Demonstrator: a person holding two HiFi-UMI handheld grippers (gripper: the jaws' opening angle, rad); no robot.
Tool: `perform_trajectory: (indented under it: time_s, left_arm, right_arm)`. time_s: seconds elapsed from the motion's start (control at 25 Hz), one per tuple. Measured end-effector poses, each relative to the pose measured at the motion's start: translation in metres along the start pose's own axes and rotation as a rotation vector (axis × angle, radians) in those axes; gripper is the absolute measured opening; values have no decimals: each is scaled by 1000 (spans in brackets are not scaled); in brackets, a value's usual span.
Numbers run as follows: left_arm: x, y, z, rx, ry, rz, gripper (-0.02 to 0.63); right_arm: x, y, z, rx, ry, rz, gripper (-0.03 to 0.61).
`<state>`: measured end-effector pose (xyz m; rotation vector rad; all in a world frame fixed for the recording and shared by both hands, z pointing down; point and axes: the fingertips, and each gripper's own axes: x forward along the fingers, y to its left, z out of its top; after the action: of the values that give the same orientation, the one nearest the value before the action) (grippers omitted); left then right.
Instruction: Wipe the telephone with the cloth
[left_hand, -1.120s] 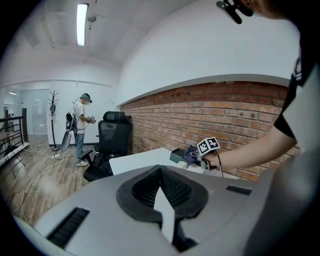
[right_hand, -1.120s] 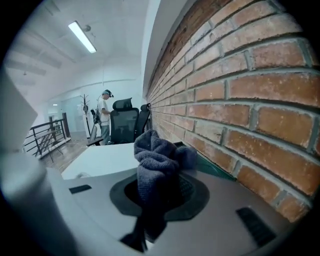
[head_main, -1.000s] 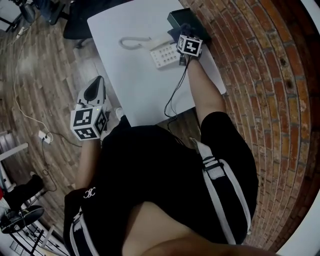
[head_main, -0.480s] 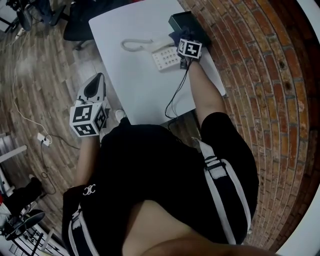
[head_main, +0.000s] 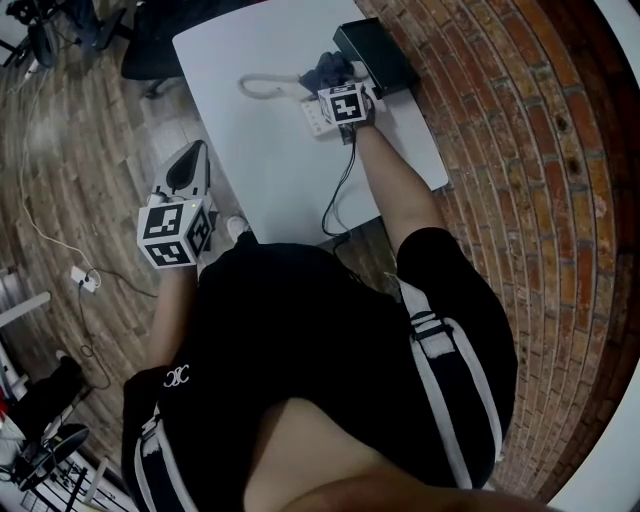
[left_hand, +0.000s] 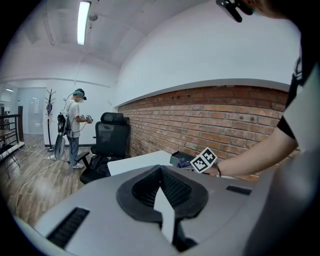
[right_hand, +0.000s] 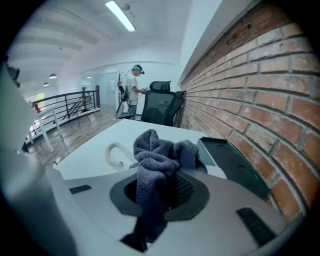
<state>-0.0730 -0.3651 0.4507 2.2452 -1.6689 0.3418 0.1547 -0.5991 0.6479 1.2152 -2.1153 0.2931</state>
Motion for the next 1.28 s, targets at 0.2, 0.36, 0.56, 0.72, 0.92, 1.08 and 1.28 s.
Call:
perform_trajectory:
  time_s: [0.2, 0.36, 0.56, 0.72, 0.92, 1.08, 1.28]
  left_arm:
    - [-3, 3, -2, -9, -3, 13, -6]
    - [-7, 10, -3, -22, -8, 30, -6]
    - [-9, 14, -4, -46, -15, 32, -6]
    - [-8, 14, -5, -56, -17, 25, -6]
    - [-5, 10, -5, -47, -12, 14, -6]
    - [-4, 12, -4, -52, -13, 21, -6]
    - [-1, 9, -6, -52, -2, 11, -6]
  right_arm:
    - [6, 62, -13, -138, 51, 131, 44]
    - [10, 93, -35, -200, 146, 190, 44]
    - [16, 93, -50, -218, 186, 155, 44]
    - [10, 92, -44, -179, 197, 173, 44]
    - [6, 82, -50, -184, 230, 187, 44]
    - [-1, 57, -52, -208, 224, 142, 44]
    - [-12, 4, -48, -135, 186, 36, 44]
